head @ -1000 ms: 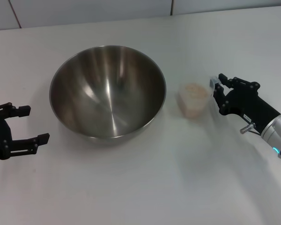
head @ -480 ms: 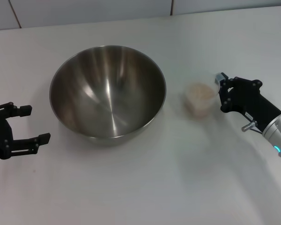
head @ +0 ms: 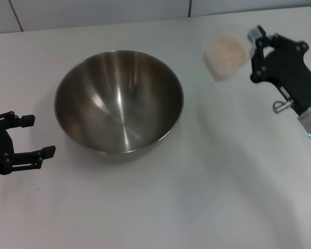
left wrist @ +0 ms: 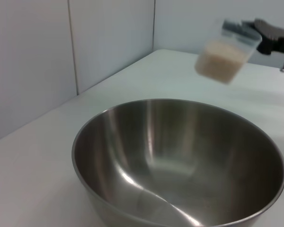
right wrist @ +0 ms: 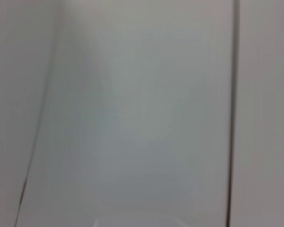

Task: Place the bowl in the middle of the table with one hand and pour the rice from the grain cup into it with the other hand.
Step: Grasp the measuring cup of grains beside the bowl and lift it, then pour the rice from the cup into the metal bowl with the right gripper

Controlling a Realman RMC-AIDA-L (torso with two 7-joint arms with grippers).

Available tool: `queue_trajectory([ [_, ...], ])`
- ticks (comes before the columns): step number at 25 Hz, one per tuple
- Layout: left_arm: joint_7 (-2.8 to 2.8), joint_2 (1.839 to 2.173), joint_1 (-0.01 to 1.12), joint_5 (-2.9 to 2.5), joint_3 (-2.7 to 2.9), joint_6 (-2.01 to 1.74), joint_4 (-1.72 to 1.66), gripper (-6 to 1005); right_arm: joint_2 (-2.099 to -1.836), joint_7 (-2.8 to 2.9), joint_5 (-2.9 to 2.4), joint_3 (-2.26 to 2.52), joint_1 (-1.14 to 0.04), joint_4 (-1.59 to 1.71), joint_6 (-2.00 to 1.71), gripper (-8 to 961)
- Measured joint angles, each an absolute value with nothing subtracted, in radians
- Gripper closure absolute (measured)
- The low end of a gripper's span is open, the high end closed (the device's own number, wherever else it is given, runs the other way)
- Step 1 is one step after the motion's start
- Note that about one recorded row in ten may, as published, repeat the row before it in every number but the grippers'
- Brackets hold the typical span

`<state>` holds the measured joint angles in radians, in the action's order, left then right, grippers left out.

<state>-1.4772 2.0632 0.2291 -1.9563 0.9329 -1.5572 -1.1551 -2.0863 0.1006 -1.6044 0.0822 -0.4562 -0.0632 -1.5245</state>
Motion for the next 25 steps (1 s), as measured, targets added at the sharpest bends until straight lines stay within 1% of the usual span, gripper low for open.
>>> queue_trajectory([
  [3,-1.477,2.063,0.23,-1.956,0.934,-1.557,-1.155,135,-2.087,-0.096,-1.604,0.067,-0.512,-0.122,-1.551,943],
  [7,-1.478,2.064,0.23,-1.957,0.934,-1.557,-1.155,136,-2.088,-0.502,-1.604,0.05,-0.581,-0.246,-1.537,943],
  [13,-1.489,2.063,0.231,-1.959,0.934,-1.559,-1.157,138,-2.092,-1.225,-1.615,0.014,-0.625,-0.393,-1.519,943],
  [16,-1.489,2.063,0.233,-1.961,0.934,-1.559,-1.157,138,-2.092,-1.367,-1.628,0.018,-0.634,-0.404,-1.517,944],
  [25,-1.49,2.063,0.238,-1.962,0.934,-1.561,-1.157,138,-2.092,-1.566,-1.755,0.011,-0.641,-0.401,-1.461,944],
])
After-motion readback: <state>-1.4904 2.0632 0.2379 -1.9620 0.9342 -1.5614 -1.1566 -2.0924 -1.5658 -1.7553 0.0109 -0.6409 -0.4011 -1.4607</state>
